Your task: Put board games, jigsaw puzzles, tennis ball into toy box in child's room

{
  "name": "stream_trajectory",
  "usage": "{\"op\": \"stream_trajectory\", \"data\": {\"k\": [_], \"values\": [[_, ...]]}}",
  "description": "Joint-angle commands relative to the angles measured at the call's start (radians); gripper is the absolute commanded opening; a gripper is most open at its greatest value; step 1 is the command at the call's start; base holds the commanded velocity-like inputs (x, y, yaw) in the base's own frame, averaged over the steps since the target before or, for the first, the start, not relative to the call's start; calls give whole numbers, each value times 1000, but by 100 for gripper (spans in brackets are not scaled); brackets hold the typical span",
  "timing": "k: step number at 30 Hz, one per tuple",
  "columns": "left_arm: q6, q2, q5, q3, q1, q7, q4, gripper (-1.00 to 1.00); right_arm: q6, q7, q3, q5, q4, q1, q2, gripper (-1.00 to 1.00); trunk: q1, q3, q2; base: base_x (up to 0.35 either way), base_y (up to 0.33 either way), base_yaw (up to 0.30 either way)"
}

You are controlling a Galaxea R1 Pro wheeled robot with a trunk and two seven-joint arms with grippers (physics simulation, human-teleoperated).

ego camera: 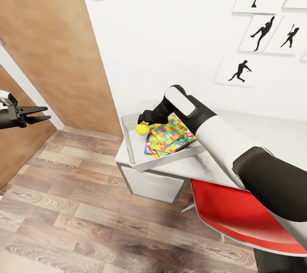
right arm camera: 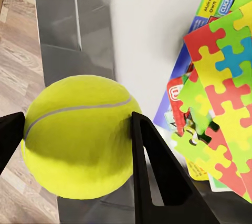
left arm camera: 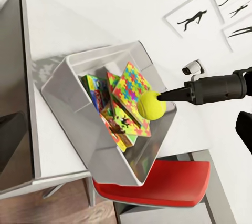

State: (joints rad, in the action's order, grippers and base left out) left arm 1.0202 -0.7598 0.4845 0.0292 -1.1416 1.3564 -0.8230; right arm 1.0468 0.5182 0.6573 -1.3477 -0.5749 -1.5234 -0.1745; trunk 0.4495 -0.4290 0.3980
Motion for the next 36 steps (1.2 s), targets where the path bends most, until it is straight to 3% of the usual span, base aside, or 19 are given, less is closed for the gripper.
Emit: {"op": "stream_trajectory", "data": {"k": [1,12,26,36], "values": [[9,-1,3,3,-1,3,0,100,0,9,4,-10,0,-1,0,-100,1,-3,2,0,0,0],[9,-2,3,2,-2,3,0,100,0,8,10,-12,-65,-1,0,-100,1,-15,2,0,0,0],[9,-2,3,2,-1,3,1,100,0,6,23,-13,-70,-1,0,-100,1,-15,2,0,0,0],[9,-1,3,2,-1,3,1,100,0,-60,45,-13,-71,-1,0,-100,1,-15,2,0,0,0]]}}
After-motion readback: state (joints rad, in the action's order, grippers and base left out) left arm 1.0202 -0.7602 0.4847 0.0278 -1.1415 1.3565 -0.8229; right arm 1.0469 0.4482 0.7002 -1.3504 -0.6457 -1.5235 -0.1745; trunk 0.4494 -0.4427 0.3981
